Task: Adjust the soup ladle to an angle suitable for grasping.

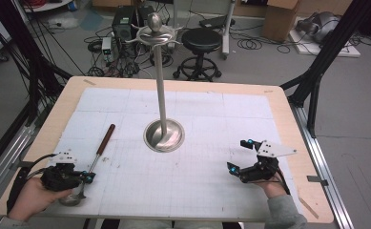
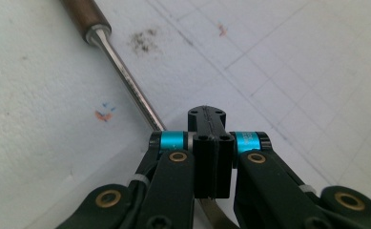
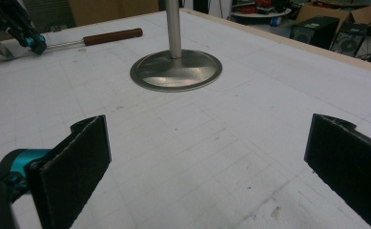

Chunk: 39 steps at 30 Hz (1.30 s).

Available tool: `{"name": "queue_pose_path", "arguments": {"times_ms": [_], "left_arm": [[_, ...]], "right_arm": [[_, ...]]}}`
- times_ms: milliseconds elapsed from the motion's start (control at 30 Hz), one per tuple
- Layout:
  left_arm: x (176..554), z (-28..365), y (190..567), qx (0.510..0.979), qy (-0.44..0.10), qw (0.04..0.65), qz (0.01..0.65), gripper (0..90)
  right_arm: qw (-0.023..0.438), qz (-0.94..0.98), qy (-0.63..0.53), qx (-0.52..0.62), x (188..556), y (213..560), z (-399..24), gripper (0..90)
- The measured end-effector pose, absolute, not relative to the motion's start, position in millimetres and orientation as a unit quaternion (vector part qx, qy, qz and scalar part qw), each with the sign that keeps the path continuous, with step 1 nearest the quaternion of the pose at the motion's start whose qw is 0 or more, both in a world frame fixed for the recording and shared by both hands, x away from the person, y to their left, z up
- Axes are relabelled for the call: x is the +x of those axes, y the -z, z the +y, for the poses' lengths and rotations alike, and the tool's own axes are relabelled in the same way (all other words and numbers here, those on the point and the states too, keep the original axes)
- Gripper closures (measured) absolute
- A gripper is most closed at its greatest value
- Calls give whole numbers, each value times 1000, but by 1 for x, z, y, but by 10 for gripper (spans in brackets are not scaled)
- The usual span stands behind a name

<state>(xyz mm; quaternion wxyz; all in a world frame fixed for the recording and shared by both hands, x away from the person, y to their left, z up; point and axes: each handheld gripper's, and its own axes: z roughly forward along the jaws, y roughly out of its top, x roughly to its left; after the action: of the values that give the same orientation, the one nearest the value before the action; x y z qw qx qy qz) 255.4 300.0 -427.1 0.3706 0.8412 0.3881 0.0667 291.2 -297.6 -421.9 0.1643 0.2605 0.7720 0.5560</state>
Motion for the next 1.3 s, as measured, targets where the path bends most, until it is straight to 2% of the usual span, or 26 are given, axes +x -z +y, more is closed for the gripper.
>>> {"name": "queue_pose_path", "arguments": {"times_ms": [167, 400, 700, 933, 1300], "left_arm": [[261, 305, 421, 813, -112, 398, 409, 897], [282, 303, 429, 800, -146, 378, 443, 897], [295, 299, 437, 800, -136, 360, 461, 896], [301, 298, 439, 796, -108, 370, 466, 896], [302, 293, 440, 797, -104, 379, 459, 897]], "right_arm": [[165, 773, -554, 261, 292, 422, -297, 7], [161, 775, -552, 262, 292, 423, -297, 7], [160, 775, -552, 263, 291, 423, -297, 7], [163, 777, -550, 260, 292, 424, -297, 8], [160, 776, -551, 261, 292, 424, -296, 8]]}}
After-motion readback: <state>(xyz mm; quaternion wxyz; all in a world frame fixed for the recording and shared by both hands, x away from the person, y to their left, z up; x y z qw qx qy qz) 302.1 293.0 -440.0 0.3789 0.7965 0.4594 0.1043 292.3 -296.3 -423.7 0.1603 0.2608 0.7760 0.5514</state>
